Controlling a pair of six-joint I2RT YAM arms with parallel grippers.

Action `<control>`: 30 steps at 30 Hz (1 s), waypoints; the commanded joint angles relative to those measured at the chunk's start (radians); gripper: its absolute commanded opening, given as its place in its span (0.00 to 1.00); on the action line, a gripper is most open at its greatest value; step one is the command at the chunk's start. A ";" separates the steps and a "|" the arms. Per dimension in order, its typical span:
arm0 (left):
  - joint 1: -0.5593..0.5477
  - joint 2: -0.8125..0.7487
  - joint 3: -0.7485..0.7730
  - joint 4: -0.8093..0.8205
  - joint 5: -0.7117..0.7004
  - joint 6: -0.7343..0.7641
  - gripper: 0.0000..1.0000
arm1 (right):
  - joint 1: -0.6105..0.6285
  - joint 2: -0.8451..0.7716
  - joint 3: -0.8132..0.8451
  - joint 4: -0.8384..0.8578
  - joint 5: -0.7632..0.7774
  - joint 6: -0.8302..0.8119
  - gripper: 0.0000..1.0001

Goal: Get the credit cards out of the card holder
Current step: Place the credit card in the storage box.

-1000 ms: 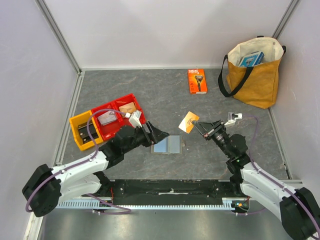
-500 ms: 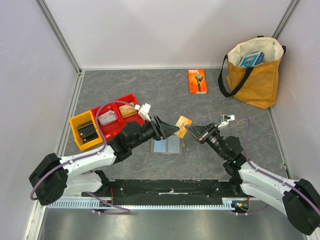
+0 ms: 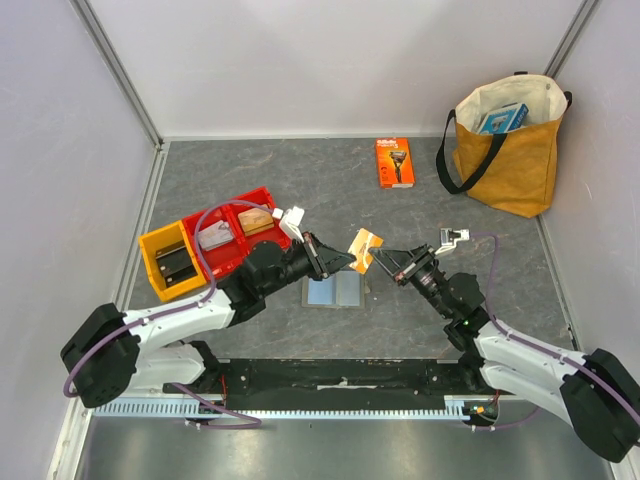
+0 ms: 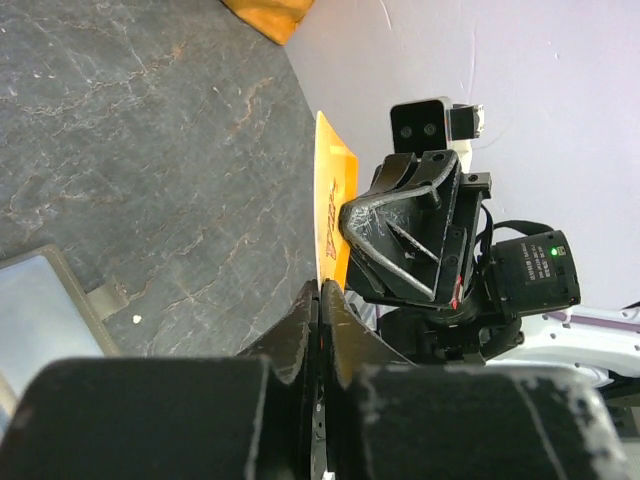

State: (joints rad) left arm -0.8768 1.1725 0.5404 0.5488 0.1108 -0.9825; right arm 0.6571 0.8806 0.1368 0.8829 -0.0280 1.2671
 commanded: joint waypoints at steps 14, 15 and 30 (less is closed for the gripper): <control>0.228 -0.145 0.105 -0.323 0.433 0.309 0.02 | -0.180 0.029 0.196 -0.180 -0.519 -0.478 0.69; 0.231 -0.146 0.128 -0.361 0.470 0.347 0.02 | -0.189 0.043 0.220 -0.194 -0.580 -0.504 0.71; 0.240 -0.126 0.276 -0.596 0.658 0.541 0.02 | -0.208 0.176 0.343 -0.139 -0.900 -0.597 0.47</control>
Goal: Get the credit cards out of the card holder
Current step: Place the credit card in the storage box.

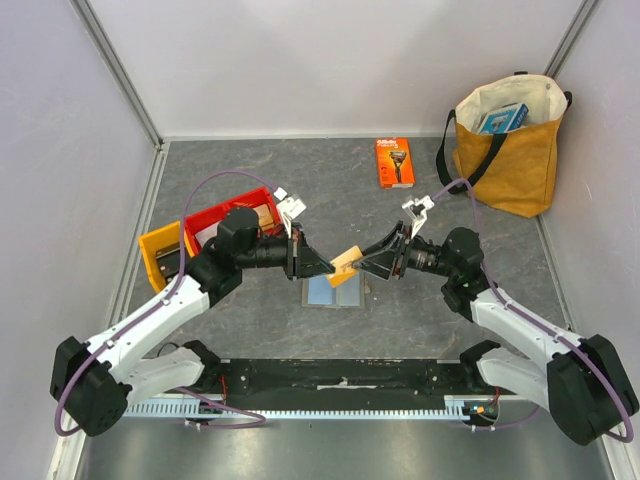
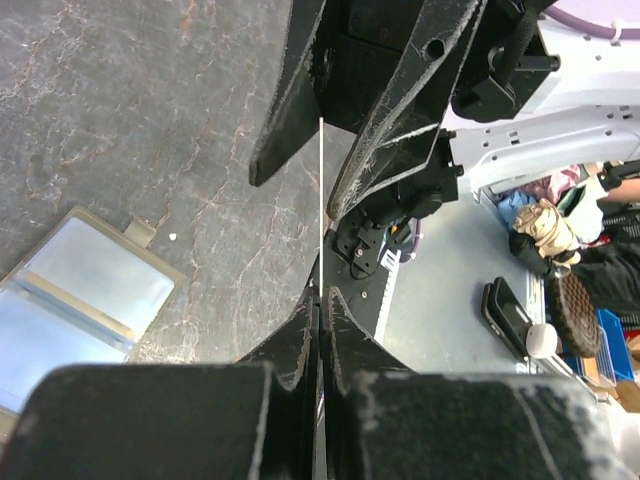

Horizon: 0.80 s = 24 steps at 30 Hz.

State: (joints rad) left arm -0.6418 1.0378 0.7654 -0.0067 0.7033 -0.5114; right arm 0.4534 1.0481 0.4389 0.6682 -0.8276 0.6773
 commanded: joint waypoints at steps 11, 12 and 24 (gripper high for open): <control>0.005 -0.065 -0.004 0.037 -0.233 -0.061 0.45 | -0.004 0.029 -0.018 0.261 0.005 0.151 0.00; 0.005 -0.082 -0.030 0.086 -0.273 -0.085 0.55 | -0.004 0.036 -0.034 0.322 0.021 0.195 0.00; -0.021 -0.093 -0.158 0.332 -0.312 -0.257 0.59 | 0.005 0.118 -0.111 0.643 0.142 0.455 0.00</control>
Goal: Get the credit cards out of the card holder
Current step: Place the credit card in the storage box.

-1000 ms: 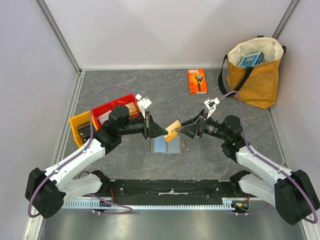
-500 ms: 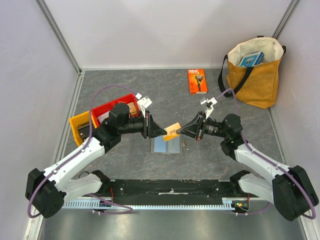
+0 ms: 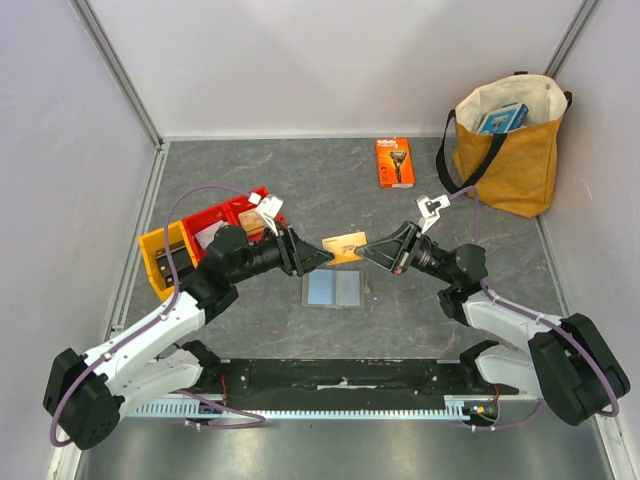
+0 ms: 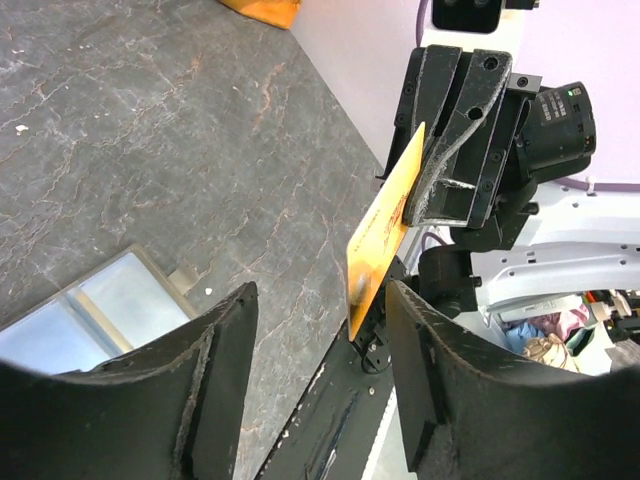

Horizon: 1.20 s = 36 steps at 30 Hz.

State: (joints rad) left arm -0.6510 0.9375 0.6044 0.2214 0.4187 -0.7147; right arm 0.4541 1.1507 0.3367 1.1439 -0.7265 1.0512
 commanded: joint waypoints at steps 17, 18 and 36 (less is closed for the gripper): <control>-0.022 -0.048 0.000 0.046 -0.164 -0.029 0.02 | 0.034 0.070 -0.016 0.183 0.055 0.098 0.28; -0.021 -0.061 0.004 0.011 -0.208 -0.026 0.02 | 0.032 0.063 -0.016 0.163 0.059 0.086 0.38; 0.537 0.092 0.133 -0.433 -0.247 0.052 0.02 | 0.034 -0.285 0.096 -0.822 0.292 -0.526 0.94</control>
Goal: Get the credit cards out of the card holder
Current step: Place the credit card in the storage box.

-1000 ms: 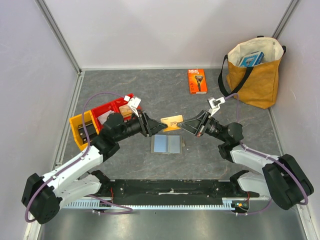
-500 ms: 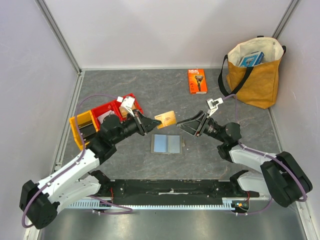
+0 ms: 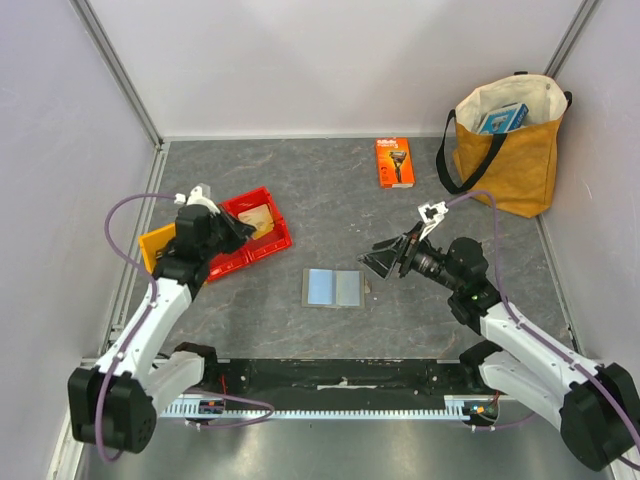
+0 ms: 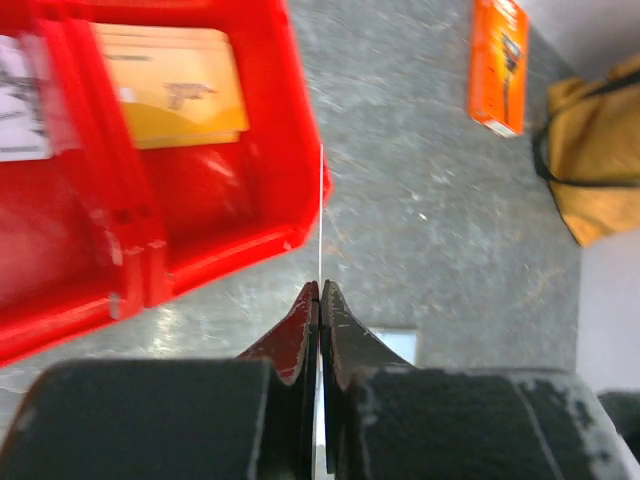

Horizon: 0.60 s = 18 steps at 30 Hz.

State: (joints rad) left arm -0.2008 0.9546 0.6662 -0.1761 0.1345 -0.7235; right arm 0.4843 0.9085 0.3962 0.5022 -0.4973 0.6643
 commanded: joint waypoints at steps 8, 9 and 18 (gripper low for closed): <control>0.170 0.347 0.211 0.015 0.114 0.027 0.02 | 0.004 -0.062 0.015 -0.177 0.052 -0.141 0.98; 0.170 0.378 0.226 0.021 0.119 0.026 0.02 | 0.004 -0.065 0.015 -0.179 0.052 -0.144 0.98; 0.172 0.601 0.383 0.014 0.103 0.029 0.02 | 0.002 -0.105 0.007 -0.198 0.046 -0.160 0.98</control>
State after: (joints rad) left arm -0.0338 1.4921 0.9573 -0.1795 0.2199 -0.7116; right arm 0.4843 0.8253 0.3973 0.3008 -0.4530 0.5297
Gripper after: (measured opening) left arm 0.025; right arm 0.980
